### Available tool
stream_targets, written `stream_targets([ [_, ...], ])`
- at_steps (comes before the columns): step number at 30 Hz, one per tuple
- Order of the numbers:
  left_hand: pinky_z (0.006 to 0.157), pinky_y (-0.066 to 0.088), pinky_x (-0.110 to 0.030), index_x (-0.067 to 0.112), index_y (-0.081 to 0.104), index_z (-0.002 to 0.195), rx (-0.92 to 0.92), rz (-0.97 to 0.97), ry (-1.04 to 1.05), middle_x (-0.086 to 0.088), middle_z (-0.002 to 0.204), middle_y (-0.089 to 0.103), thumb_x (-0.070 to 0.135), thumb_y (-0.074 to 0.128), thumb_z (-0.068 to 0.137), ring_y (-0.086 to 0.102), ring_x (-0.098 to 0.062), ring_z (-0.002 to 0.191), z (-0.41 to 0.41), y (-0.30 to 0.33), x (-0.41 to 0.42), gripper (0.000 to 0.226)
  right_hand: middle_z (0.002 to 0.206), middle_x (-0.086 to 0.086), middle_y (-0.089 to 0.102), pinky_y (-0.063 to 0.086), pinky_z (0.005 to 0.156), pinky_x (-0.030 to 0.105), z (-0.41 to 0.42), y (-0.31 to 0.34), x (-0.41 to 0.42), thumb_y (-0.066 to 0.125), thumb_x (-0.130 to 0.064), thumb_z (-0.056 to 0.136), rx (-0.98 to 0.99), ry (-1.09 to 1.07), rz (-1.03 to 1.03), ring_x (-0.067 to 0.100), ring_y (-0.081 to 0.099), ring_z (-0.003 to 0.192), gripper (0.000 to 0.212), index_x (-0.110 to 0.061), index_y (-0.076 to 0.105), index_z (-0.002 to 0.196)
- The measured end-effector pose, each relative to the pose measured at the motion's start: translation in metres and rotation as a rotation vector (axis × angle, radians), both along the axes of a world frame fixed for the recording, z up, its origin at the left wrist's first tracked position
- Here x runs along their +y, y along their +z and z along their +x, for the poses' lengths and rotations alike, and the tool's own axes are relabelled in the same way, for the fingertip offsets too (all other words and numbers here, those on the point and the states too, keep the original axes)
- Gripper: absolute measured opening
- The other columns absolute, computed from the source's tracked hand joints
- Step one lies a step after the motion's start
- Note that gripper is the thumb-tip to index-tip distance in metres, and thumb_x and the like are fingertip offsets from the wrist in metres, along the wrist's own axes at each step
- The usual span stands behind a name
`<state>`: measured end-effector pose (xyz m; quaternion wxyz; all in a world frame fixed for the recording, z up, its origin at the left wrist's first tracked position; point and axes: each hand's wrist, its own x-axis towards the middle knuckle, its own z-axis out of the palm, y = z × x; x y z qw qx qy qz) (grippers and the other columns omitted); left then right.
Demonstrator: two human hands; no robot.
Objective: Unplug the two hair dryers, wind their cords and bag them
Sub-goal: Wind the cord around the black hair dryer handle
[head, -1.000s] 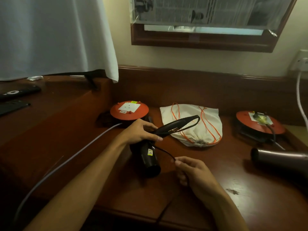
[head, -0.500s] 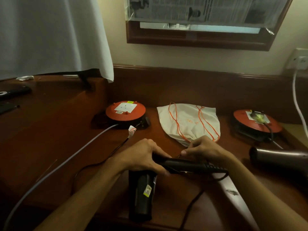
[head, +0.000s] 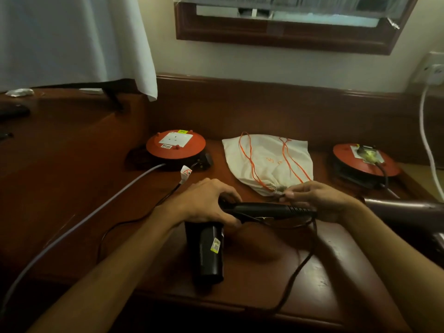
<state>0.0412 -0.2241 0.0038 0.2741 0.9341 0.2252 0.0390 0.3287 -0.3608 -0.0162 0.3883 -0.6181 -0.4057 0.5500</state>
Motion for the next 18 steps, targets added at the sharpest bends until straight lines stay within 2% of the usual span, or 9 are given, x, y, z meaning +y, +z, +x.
stream_targets([
  [2,0.101,0.052,-0.040,0.039,0.072,0.116,0.013,0.001,-0.007,0.021,0.111,0.073,0.055,0.083,0.068,0.064,0.004,0.107,0.000,-0.001,-0.003,0.052,0.083,0.018,0.048,0.050,0.048,0.029,-0.009,-0.009,0.000,0.070,-0.025,0.084,0.015,-0.106,-0.005,0.024,0.047,0.063,0.031,0.001,0.073,0.102],
  [3,0.102,0.052,-0.040,0.039,0.071,0.117,0.029,-0.005,-0.016,0.020,0.112,0.073,0.055,0.083,0.068,0.064,0.003,0.108,0.001,-0.001,-0.004,0.053,0.070,0.014,0.042,0.046,0.042,0.024,-0.013,-0.010,0.002,0.070,-0.026,0.083,0.021,-0.133,-0.001,0.016,0.043,0.053,0.035,0.003,0.071,0.102],
  [5,0.106,0.049,-0.041,0.037,0.070,0.121,0.065,-0.009,-0.041,0.018,0.115,0.073,0.054,0.084,0.069,0.062,0.000,0.112,0.004,0.001,-0.006,0.057,0.061,0.004,0.033,0.031,0.036,0.017,-0.018,-0.002,0.006,0.070,-0.027,0.081,0.027,-0.135,0.007,0.009,0.031,0.043,0.033,0.003,0.064,0.093],
  [7,0.112,0.039,-0.041,0.037,0.066,0.126,0.113,0.046,-0.062,0.017,0.118,0.072,0.055,0.084,0.071,0.056,-0.006,0.119,0.007,0.002,-0.006,0.061,0.061,0.002,0.031,0.025,0.038,0.019,-0.018,0.011,0.009,0.067,-0.026,0.085,0.047,-0.088,0.017,0.008,0.027,0.042,0.023,-0.004,0.059,0.086],
  [9,0.114,0.029,-0.043,0.038,0.063,0.130,0.169,0.098,-0.074,0.016,0.123,0.069,0.058,0.083,0.073,0.046,-0.011,0.124,0.008,0.005,-0.006,0.063,0.064,0.001,0.035,0.023,0.041,0.020,-0.013,0.028,0.009,0.062,-0.022,0.093,0.091,0.014,0.037,0.009,0.027,0.046,0.017,-0.005,0.059,0.089],
  [12,0.113,0.033,-0.048,0.040,0.060,0.131,0.201,0.069,-0.063,0.014,0.128,0.064,0.058,0.083,0.073,0.045,-0.012,0.125,0.006,0.008,-0.006,0.065,0.070,0.004,0.034,0.020,0.047,0.024,0.003,0.048,0.001,0.048,-0.009,0.102,0.187,0.224,0.069,0.015,0.021,0.056,0.029,0.014,0.055,0.119],
  [14,0.112,0.037,-0.046,0.039,0.056,0.138,0.211,0.038,-0.061,0.010,0.134,0.062,0.053,0.084,0.074,0.049,-0.014,0.128,0.005,0.011,-0.007,0.071,0.069,0.003,0.032,0.021,0.046,0.023,0.007,0.055,-0.006,0.045,-0.007,0.103,0.192,0.273,0.067,0.013,0.024,0.054,0.036,0.018,0.049,0.128],
  [18,0.103,0.036,-0.040,0.041,0.045,0.149,0.258,0.108,-0.064,0.005,0.147,0.054,0.052,0.084,0.076,0.047,-0.021,0.134,0.018,0.017,-0.018,0.083,0.068,0.005,0.031,0.021,0.045,0.022,-0.016,0.064,-0.008,0.052,-0.011,0.101,-0.089,0.111,0.037,0.012,0.025,0.052,0.029,0.006,0.066,0.120],
])
